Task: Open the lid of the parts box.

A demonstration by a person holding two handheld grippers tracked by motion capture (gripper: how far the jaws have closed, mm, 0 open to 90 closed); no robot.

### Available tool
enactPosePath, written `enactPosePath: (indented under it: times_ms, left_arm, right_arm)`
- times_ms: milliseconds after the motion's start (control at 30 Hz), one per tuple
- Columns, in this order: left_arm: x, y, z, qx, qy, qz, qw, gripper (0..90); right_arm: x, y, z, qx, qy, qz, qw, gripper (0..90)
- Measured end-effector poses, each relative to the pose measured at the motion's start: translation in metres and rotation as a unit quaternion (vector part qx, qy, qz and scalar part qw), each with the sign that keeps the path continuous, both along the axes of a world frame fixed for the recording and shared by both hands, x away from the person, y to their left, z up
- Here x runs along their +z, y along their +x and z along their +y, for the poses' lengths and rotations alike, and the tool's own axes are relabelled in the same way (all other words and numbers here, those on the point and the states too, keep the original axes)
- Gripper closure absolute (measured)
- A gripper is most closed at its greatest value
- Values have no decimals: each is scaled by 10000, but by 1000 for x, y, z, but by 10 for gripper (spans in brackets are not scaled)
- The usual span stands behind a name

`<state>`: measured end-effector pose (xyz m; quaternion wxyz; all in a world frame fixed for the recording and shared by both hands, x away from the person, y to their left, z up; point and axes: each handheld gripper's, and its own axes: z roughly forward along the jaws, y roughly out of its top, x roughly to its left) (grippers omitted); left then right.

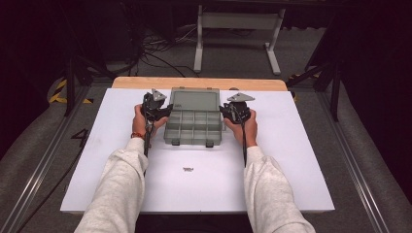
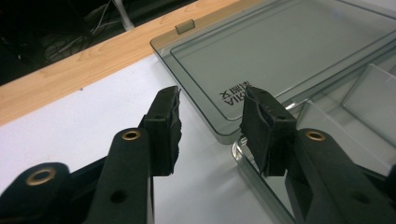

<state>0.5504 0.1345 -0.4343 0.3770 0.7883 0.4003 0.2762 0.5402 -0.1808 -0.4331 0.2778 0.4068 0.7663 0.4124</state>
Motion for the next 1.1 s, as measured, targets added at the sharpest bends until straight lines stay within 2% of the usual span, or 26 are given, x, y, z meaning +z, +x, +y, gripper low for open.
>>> enactPosePath:
  times_ms: [133, 333, 500, 700, 767, 933, 1100]
  left_arm:
    - [5, -3, 2, -29, -25, -64, 10000, 553]
    - [13, -10, 4, -88, 130, -220, 9996, 491]
    - [18, -16, 8, -189, 85, -326, 9993, 440]
    - [23, -25, 12, -254, 198, -467, 9984, 387]
    - [25, -30, 15, -354, 191, -547, 9977, 377]
    - [28, -37, 18, -488, 139, -569, 9971, 346]
    - [31, -47, 20, -696, 81, -732, 9949, 310]
  right_arm:
    - [3, -4, 0, 42, -40, -44, 10000, 728]
    - [8, -9, 0, 135, -56, -116, 9998, 719]
    - [14, -15, -1, 245, -27, -188, 9995, 710]
    - [18, -22, -4, 343, 0, -256, 9991, 698]
    - [20, -25, -5, 384, -8, -291, 9988, 694]
    - [23, -31, -8, 440, 61, -348, 9984, 684]
    - [27, -38, -12, 513, 54, -446, 9977, 675]
